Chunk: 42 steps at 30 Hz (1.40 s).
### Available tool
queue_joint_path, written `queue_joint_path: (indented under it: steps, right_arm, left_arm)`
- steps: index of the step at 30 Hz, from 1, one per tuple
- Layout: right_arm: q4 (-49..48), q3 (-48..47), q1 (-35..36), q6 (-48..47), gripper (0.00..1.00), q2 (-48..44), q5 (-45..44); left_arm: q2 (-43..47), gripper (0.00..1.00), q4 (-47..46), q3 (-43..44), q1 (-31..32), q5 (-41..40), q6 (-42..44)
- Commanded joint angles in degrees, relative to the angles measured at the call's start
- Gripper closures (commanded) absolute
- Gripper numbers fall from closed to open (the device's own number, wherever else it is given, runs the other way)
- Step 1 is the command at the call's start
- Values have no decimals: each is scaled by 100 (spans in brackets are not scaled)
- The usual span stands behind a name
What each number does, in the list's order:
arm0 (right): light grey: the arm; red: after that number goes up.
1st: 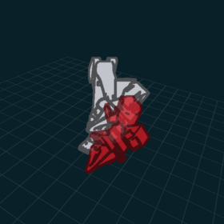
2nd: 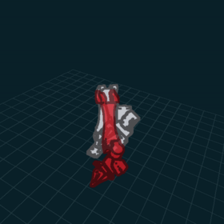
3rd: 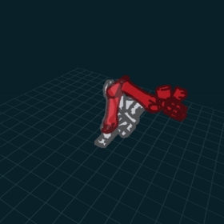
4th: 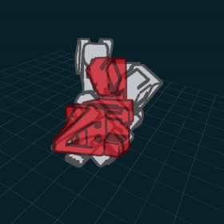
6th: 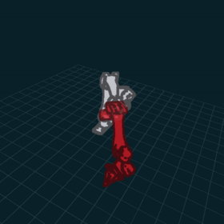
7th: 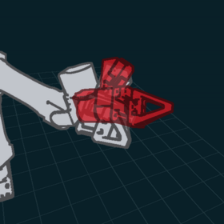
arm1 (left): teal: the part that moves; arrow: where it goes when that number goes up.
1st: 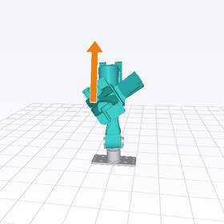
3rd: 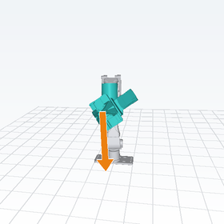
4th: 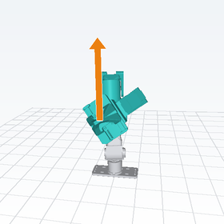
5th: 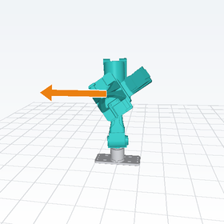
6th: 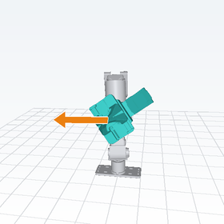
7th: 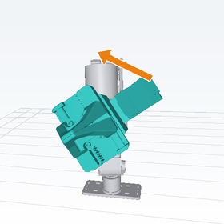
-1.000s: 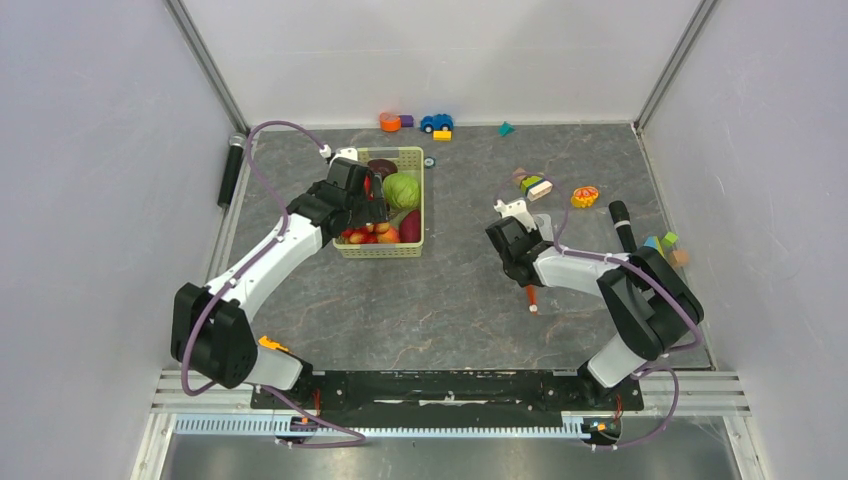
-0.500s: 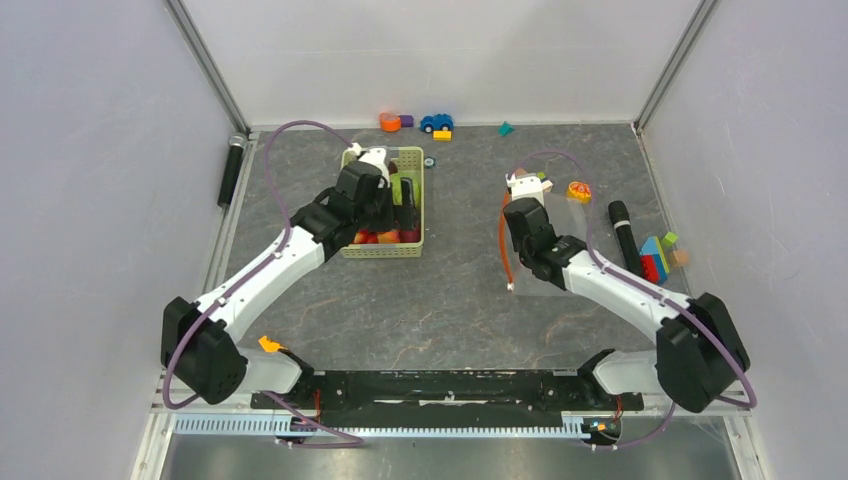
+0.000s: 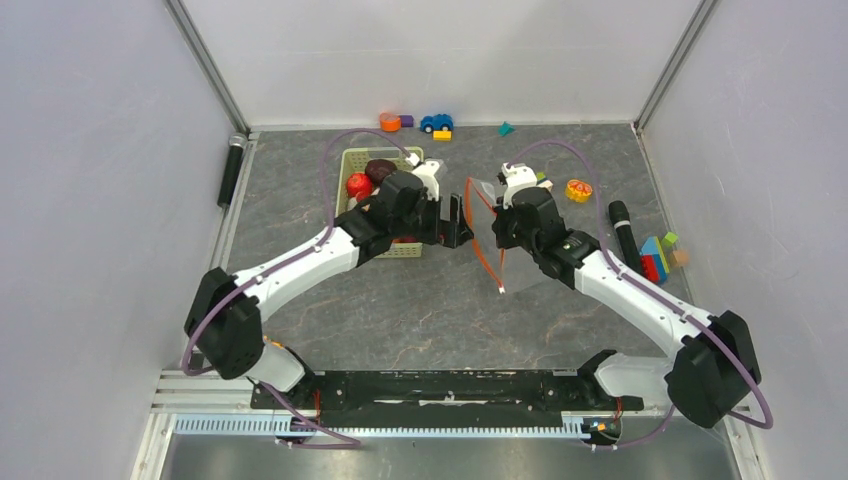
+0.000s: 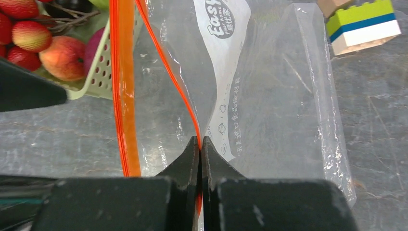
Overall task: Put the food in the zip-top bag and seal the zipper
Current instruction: Open the zipper of the food storage bag.
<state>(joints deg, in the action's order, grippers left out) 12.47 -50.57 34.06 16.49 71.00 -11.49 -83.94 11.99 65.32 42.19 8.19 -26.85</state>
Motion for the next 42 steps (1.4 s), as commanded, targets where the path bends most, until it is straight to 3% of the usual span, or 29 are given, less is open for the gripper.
queue_joint_path:
  steps: [1, 6, 8, 9, 11, 12, 14, 17, 21, 25, 31, 39, 42]
  right_arm:
    - [-203, -227, 27, 233, 100, -265, 632]
    - [-422, -173, 25, 271, 100, -390, 1130]
    - [-451, -173, 23, 267, 100, -432, 1407]
    - [-453, -180, 21, 255, 100, -450, 1442]
    - [-434, -182, 19, 212, 100, -496, 1375]
    - [-398, -173, 21, 183, 100, -528, 1255]
    - [-347, -164, 21, 55, 98, -547, 902]
    - [-212, -175, 22, -166, 84, -484, 424]
    - [215, -414, 45, -418, 57, -275, -369]
    - [354, -535, 132, -606, 41, -206, -998]
    - [238, -458, 384, -669, 38, 30, -1313]
    - [-329, -162, 467, -546, 39, 11, -364]
    - [-320, -103, 467, -461, 40, -9, -563]
  left_arm:
    - [-328, 0, -232, 267, 39, 112, -333]
    - [-669, 7, -250, 484, 74, 39, -467]
    - [-803, 23, -245, 588, 85, 37, -514]
    - [-845, 39, -221, 621, 87, 20, -528]
    - [-908, 85, -105, 689, 87, -85, -560]
    - [-920, 97, -32, 716, 87, -154, -571]
    - [-897, 98, 85, 745, 96, -233, -591]
    - [-798, 98, 235, 825, 105, -114, -693]
    - [-630, 98, 294, 885, 185, 198, -893]
    - [-558, 98, 506, 977, 278, -56, -1011]
    - [-598, 98, 451, 1074, 351, -19, -1183]
    - [-698, 98, 531, 1219, 351, -300, -1217]
    - [-693, 98, 558, 1255, 352, -320, -1227]
